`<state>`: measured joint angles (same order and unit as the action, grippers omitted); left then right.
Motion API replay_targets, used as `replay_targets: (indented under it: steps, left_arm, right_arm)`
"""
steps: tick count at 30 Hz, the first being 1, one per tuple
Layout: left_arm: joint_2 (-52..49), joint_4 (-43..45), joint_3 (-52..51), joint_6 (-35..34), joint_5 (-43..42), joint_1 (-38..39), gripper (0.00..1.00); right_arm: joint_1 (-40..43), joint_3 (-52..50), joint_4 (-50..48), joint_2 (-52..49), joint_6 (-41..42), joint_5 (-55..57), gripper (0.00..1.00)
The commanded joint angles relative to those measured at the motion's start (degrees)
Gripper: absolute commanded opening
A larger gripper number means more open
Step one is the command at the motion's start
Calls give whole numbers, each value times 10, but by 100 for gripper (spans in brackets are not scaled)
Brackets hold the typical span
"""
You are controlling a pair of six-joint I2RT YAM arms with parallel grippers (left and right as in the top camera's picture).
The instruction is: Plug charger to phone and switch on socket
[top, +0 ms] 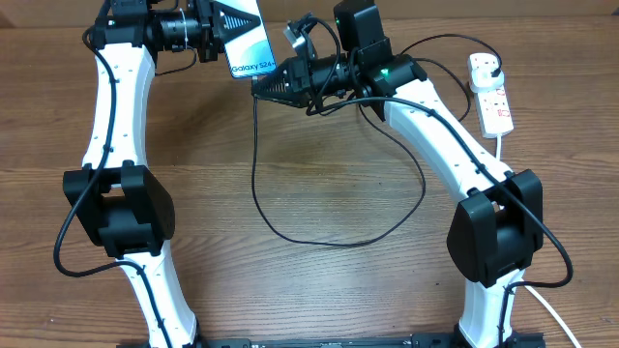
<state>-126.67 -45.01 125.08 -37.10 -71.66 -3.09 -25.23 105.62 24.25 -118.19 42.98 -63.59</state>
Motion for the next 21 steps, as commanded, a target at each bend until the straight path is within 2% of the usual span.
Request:
replay_targets:
  steps: [1,13,21]
  left_arm:
    - [12,-10,3,9,-58,17,4]
    - [12,-11,3,28,-86,-12,4]
    - [12,-10,3,39,-92,-12,5]
  right_arm:
    - [12,5,-4,-12,2,74,4]
    - [25,5,42,-12,-46,64,4]
    - [25,5,24,-12,-139,-61,4]
